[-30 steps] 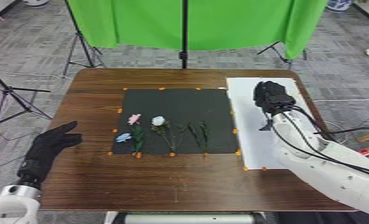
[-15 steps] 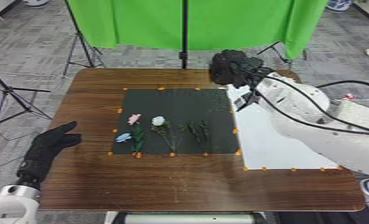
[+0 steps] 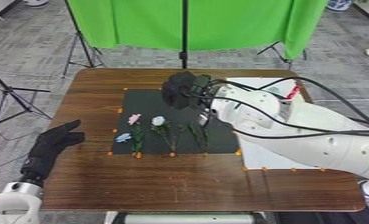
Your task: Arrange flowers
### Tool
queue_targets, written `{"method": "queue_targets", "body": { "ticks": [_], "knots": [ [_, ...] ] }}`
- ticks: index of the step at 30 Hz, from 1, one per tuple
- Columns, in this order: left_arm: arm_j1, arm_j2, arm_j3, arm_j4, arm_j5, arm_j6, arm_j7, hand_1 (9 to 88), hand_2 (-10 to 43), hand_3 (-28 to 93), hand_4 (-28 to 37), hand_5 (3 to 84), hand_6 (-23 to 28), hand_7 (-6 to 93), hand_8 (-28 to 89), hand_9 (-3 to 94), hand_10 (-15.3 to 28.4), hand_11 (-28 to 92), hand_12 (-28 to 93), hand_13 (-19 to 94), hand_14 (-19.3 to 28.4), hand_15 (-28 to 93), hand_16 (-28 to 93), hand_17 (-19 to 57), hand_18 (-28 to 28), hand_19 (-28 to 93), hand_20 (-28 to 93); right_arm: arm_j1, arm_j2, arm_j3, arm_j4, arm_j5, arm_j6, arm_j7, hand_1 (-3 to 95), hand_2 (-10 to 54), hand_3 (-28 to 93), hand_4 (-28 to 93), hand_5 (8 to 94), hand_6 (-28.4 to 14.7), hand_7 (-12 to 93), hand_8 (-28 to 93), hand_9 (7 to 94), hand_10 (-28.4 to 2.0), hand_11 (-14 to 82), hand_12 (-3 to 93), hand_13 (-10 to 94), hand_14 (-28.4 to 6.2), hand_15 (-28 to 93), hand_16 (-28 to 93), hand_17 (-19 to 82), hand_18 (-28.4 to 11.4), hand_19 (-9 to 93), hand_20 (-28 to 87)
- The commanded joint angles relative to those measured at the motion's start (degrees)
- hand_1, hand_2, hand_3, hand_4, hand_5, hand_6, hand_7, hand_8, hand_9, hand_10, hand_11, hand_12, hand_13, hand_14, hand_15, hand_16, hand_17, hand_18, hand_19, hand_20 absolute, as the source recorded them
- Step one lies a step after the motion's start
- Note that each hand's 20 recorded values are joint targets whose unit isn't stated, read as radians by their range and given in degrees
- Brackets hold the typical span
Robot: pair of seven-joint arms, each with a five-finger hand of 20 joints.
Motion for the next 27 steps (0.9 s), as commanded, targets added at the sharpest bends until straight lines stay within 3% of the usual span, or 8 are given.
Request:
{"method": "queue_targets", "body": {
  "ticks": [1,16,27],
  "knots": [
    [-0.31,-0.16,0.65,0.75,0.32,-1.08,-0.79,22.8,20.1,65,-28.3,43.1,6.9,8.1,-6,49.0,15.5,19,10,42,19.6,18,-4,11.0,12.3,11,14,-1.82,-2.91,0.03,2.54,-3.03,-0.95,0.3,64.7,-9.5,58,-19,73.5,1.0,31,5,85.5,-8.2,6.2,37.5,89,-0.1,62,36,62,-12.5,93,57],
    [-1.37,-0.4,1.53,1.35,0.42,-1.59,-0.86,22.7,20.0,65,-28.3,43.0,6.8,8.2,-6,48.9,15.5,19,10,42,19.6,17,-4,10.9,12.3,11,14,-4.01,-5.21,-0.38,6.59,-5.7,-2.38,0.92,63.7,-9.5,59,-19,72.0,1.5,33,4,84.7,-8.0,6.2,37.5,88,-0.3,63,35,61,-12.7,93,58],
    [-0.79,-0.49,1.04,0.91,0.48,-1.64,-1.06,22.6,19.8,65,-28.3,43.0,6.4,8.5,-6,48.9,15.5,19,10,42,19.6,17,-4,10.9,12.3,11,14,-5.5,-3.69,0.44,5.73,-5.59,-4.17,1.71,59.5,-9.5,61,-19,69.1,2.3,32,3,82.8,-8.0,5.5,36.7,87,-0.8,64,35,60,-13.3,93,57]
  ]
}}
